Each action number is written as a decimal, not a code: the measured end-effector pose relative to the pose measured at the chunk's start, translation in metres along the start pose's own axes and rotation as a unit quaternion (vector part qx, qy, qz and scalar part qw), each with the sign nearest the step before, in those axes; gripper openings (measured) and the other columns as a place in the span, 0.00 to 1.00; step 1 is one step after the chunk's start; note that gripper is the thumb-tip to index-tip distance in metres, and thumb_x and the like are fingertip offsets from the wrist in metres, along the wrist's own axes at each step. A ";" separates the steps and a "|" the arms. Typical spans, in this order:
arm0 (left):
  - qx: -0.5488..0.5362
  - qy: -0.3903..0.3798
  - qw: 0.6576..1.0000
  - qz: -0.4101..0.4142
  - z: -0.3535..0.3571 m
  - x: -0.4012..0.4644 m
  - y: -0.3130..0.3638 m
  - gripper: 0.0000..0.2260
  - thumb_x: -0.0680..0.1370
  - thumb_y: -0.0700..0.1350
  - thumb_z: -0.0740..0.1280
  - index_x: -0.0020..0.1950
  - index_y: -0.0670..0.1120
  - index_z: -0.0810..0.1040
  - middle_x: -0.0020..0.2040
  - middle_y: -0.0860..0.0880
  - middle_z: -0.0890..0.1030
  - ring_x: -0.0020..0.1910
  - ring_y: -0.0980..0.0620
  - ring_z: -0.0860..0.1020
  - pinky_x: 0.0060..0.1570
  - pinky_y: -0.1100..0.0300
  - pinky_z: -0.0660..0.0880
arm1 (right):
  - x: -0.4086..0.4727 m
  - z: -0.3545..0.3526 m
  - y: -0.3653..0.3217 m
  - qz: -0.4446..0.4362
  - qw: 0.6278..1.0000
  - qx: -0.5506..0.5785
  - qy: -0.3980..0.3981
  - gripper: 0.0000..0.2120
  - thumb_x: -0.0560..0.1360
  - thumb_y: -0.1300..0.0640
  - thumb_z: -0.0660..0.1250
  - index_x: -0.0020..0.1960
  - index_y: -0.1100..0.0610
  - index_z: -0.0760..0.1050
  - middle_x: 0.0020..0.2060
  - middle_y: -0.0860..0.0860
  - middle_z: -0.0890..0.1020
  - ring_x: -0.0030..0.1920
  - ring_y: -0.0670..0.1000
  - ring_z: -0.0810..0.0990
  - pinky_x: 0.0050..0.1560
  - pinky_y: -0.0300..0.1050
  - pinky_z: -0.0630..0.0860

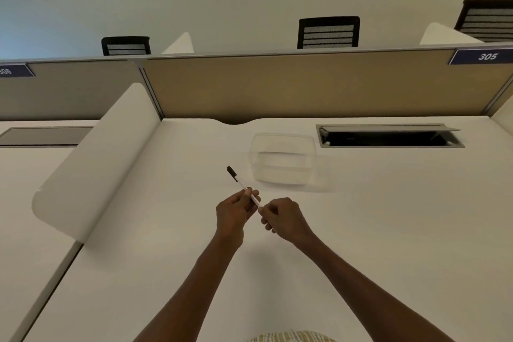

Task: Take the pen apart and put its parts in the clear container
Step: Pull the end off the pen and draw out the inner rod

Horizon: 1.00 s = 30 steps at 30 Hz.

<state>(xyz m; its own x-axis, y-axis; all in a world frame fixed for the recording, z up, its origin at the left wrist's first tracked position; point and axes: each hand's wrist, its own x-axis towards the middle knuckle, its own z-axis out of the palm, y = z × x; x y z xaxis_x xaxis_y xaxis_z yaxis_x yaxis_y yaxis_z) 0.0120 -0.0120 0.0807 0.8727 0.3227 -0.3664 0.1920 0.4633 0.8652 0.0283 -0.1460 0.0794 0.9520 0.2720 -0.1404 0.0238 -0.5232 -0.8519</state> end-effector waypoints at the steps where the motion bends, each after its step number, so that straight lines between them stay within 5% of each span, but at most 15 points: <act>1: -0.012 0.001 1.000 -0.001 0.000 -0.002 0.002 0.08 0.79 0.39 0.68 0.54 0.37 0.82 0.49 0.40 0.86 0.49 0.46 0.84 0.49 0.56 0.81 | -0.003 -0.002 0.000 0.019 0.998 0.051 -0.019 0.12 0.77 0.54 0.67 0.41 0.61 0.81 0.34 0.53 0.85 0.31 0.47 0.83 0.35 0.43 0.80; 5: -0.040 0.000 0.999 -0.005 0.000 -0.008 0.009 0.09 0.79 0.39 0.67 0.57 0.37 0.81 0.51 0.41 0.85 0.52 0.46 0.84 0.52 0.56 0.79 | -0.014 -0.013 -0.005 0.055 0.983 0.167 -0.056 0.11 0.77 0.55 0.67 0.45 0.62 0.82 0.36 0.55 0.86 0.33 0.50 0.84 0.33 0.40 0.78; 17: -0.072 -0.074 0.994 -0.023 0.007 -0.026 0.020 0.08 0.78 0.41 0.69 0.54 0.40 0.83 0.52 0.43 0.85 0.51 0.49 0.84 0.45 0.59 0.81 | -0.022 -0.029 -0.027 0.043 0.977 0.194 -0.078 0.15 0.78 0.51 0.66 0.42 0.62 0.83 0.32 0.53 0.84 0.31 0.49 0.80 0.32 0.39 0.74; 25: -0.132 -0.138 0.981 -0.037 0.003 -0.021 0.035 0.11 0.79 0.41 0.63 0.61 0.41 0.77 0.53 0.47 0.86 0.52 0.52 0.84 0.44 0.59 0.81 | -0.013 -0.044 -0.040 0.158 0.875 0.363 -0.278 0.17 0.82 0.50 0.59 0.57 0.62 0.79 0.41 0.55 0.83 0.35 0.48 0.79 0.31 0.37 0.73; 30: -0.146 -0.119 0.982 0.007 0.006 -0.022 0.040 0.11 0.74 0.39 0.68 0.55 0.39 0.79 0.46 0.45 0.86 0.46 0.50 0.84 0.44 0.59 0.81 | -0.011 -0.035 -0.052 0.171 0.911 0.314 -0.204 0.16 0.82 0.50 0.58 0.41 0.56 0.76 0.30 0.49 0.78 0.27 0.44 0.73 0.27 0.34 0.68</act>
<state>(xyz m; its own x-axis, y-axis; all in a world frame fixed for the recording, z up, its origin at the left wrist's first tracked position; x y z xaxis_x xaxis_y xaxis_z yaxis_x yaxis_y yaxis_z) 0.0036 -0.0054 0.1256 0.9610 0.1447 -0.2357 0.0731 0.6890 0.7211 0.0277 -0.1501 0.1426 0.6755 0.5244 -0.5184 -0.5540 -0.1031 -0.8261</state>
